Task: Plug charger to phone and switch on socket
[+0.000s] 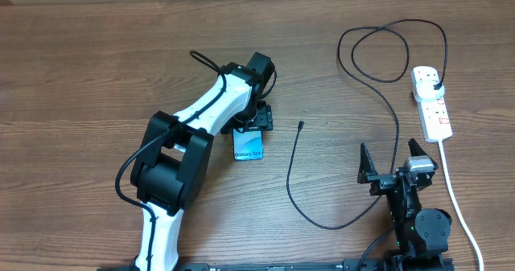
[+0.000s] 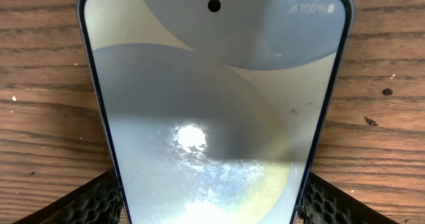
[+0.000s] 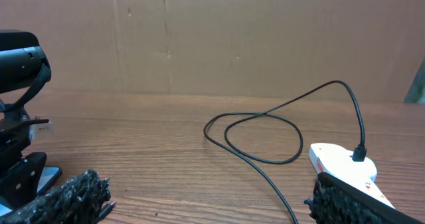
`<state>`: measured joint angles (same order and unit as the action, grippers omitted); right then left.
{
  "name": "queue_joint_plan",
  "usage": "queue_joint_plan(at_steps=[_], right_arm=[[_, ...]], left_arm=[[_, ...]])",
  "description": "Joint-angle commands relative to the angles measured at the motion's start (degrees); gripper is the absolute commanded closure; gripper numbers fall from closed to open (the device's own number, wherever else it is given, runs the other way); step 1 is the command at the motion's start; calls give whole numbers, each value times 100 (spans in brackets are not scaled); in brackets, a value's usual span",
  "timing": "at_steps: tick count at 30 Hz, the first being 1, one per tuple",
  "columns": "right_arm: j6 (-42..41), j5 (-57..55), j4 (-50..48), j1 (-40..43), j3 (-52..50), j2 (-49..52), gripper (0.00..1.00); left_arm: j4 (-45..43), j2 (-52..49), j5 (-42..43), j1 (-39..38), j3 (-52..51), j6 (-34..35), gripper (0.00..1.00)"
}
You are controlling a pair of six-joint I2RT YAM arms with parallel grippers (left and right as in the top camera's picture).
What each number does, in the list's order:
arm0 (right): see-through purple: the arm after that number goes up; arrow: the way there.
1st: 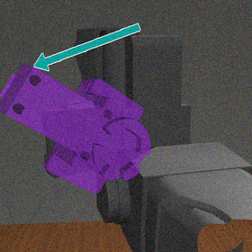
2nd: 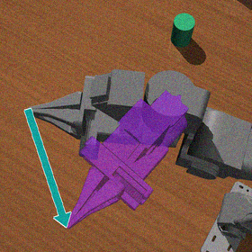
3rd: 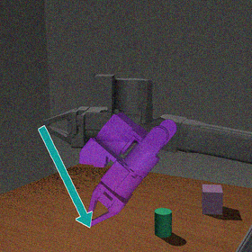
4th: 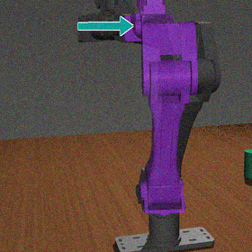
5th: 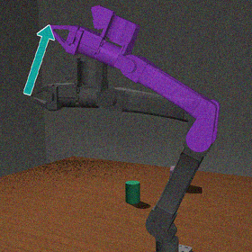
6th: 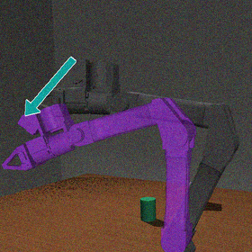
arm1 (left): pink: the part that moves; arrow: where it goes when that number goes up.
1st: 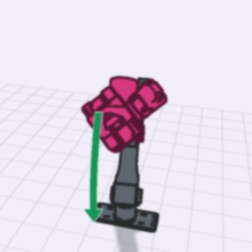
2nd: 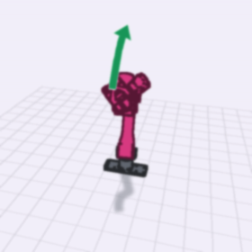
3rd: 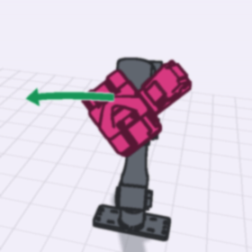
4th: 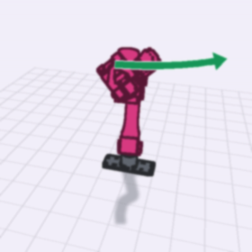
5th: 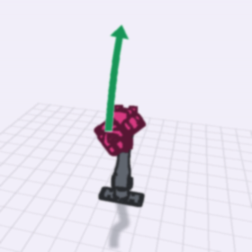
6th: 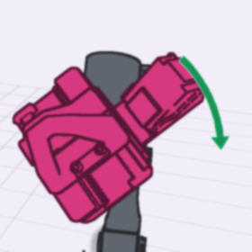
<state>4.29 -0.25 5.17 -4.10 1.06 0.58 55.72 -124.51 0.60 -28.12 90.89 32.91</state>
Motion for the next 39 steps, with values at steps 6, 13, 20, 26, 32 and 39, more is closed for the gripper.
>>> queue_joint_plan(at_steps=[6, 13, 20, 26, 32, 39], right_arm=[[9, -9, -33, 37, -61, -42, 0], [9, -11, -35, 37, -61, -42, 0], [9, -11, -33, 37, -61, -42, 0], [9, -11, -33, 37, -61, -42, 0], [9, -11, -33, 37, -61, -42, 0], [9, -9, -33, 37, -61, -42, 0]], left_arm=[[127, -173, 350, -31, -37, 9, 17], [236, -170, 350, -31, 66, -13, 17], [319, -170, 352, -31, 160, -11, 18], [450, -168, 389, -31, 243, -13, 18], [671, -168, 398, -31, 404, -48, 17], [962, -168, 658, -31, 678, -249, 18]])
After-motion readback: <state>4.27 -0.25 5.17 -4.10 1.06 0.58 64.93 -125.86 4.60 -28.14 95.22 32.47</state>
